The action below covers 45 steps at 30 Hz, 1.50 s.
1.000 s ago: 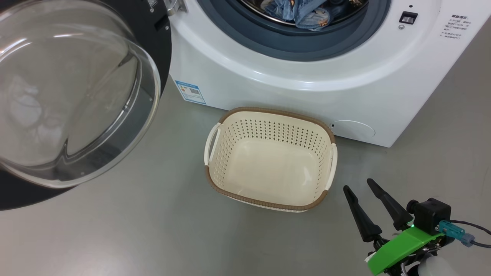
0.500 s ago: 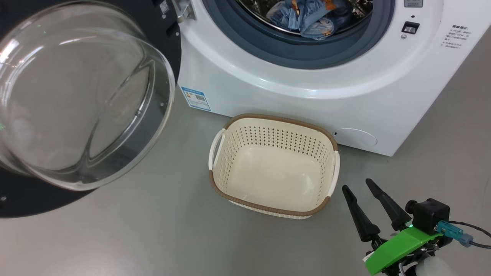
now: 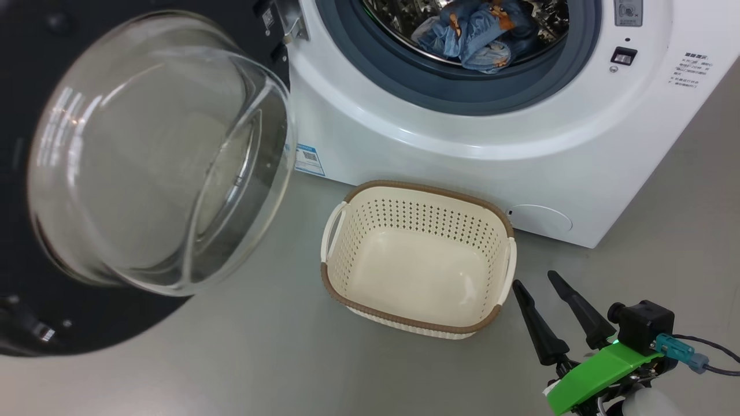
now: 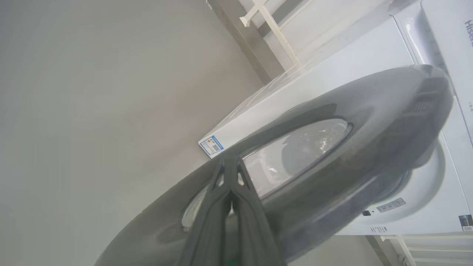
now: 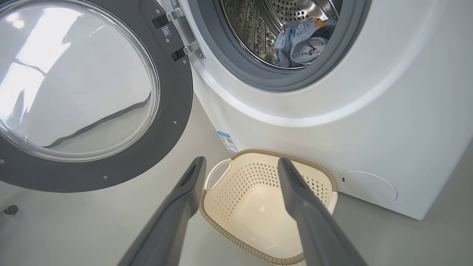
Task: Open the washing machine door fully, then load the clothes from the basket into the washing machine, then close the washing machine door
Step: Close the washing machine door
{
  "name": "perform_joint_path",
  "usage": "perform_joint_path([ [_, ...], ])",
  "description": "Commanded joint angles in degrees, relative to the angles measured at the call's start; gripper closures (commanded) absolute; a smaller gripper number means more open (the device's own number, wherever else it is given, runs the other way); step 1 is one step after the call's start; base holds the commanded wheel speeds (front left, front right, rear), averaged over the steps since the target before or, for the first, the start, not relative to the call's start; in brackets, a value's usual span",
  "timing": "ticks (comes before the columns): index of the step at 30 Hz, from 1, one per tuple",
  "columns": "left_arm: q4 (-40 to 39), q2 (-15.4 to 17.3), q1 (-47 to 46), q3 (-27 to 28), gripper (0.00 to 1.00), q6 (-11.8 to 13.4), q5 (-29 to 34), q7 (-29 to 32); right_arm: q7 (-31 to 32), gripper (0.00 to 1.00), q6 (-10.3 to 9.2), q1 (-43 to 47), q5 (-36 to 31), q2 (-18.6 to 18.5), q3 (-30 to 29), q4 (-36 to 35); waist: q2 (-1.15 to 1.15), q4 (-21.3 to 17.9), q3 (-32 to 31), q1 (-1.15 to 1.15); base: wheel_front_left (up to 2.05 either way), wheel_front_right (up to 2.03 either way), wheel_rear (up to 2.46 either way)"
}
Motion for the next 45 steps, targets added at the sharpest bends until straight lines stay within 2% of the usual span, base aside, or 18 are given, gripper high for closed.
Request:
perform_joint_path([
  [1, -2.70, 1.85, 0.33, 0.55, 1.00, -0.95, -1.23, 1.86, -0.69, 0.00, 0.10, 0.33, -0.05, 0.11, 0.95, -1.07, 0.00, 0.03, -0.20, 0.00, 0.00, 0.00, 0.00],
  [10, -8.02, 1.07, 1.83, -0.28, 1.00, -1.46, -4.75, 5.87, -0.69, 0.00, 0.10, 0.60, 0.19, 0.35, 0.91, -0.95, 0.00, -0.08, -1.23, 0.00, 0.00, 0.00, 0.00],
  [22, -22.65, -0.72, 5.61, -4.35, 1.00, -1.57, -10.34, 13.05, -0.69, 0.00, 0.10, 1.54, 0.15, 1.01, 0.86, -0.92, 0.00, -1.12, -3.21, 0.00, 0.00, 0.00, 0.00],
  [31, -30.86, -2.36, 7.19, -7.80, 1.00, -1.58, -12.88, 16.88, -0.69, 0.00, 0.10, 1.41, -0.01, 1.81, 0.15, -1.12, 0.00, -4.51, -3.48, 0.00, 0.00, 0.00, 0.00],
  [45, -36.15, -6.43, 5.96, -10.44, 1.00, -1.58, -14.49, 17.57, -0.69, 0.00, 0.10, 0.76, -0.15, 2.84, -1.17, -1.56, 0.00, -12.06, -2.69, 0.00, 0.00, 0.00, 0.00],
])
